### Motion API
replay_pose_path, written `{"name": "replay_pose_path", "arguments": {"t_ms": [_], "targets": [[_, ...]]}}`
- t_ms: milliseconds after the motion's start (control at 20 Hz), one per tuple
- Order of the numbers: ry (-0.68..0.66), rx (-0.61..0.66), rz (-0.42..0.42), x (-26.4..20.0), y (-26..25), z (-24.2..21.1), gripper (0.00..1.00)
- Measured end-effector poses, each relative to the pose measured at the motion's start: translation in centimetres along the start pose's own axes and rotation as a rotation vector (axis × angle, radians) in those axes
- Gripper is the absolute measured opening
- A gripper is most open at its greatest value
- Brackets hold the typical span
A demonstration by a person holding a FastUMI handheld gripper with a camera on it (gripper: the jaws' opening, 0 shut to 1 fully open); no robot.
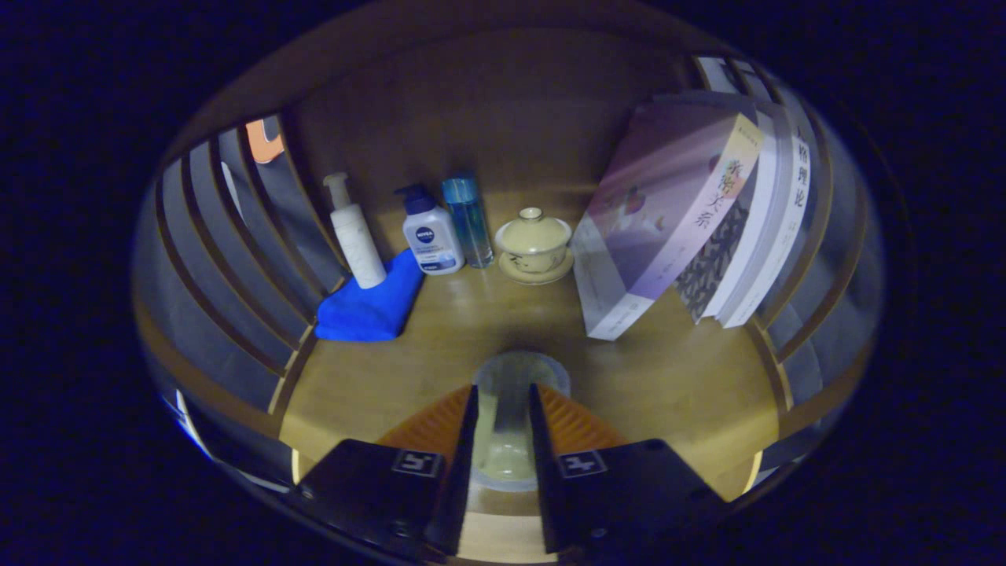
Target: Pull open the drawer, take out the items inside it, and place them on the countertop above the cabinet.
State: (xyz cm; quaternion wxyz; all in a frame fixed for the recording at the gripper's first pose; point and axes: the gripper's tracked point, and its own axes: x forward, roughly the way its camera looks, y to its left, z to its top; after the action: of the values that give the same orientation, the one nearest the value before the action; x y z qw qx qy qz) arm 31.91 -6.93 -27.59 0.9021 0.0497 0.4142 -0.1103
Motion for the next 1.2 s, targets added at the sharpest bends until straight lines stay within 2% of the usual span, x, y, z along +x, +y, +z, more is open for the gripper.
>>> {"name": "replay_pose_path", "arguments": {"t_ms": [200,350,500,750,850,1000,1200], "targets": [[-0.052,-0.055,0.037,-3.1,1.4,-1.0,0.62],[-0.073,-0.11,0.078,-5.3,2.6,-3.9,0.79],[-0.108,-0.104,0.147,-8.3,3.9,-6.4,0.81],[-0.233,-0.081,0.262,-15.3,5.3,-8.9,0.8],[-0.289,-0.09,0.297,-18.0,5.7,-9.7,0.83],[-0.418,-0.103,0.303,-20.9,5.4,-10.9,0.84],[-0.482,-0.093,0.27,-21.2,4.5,-15.7,0.89]]}}
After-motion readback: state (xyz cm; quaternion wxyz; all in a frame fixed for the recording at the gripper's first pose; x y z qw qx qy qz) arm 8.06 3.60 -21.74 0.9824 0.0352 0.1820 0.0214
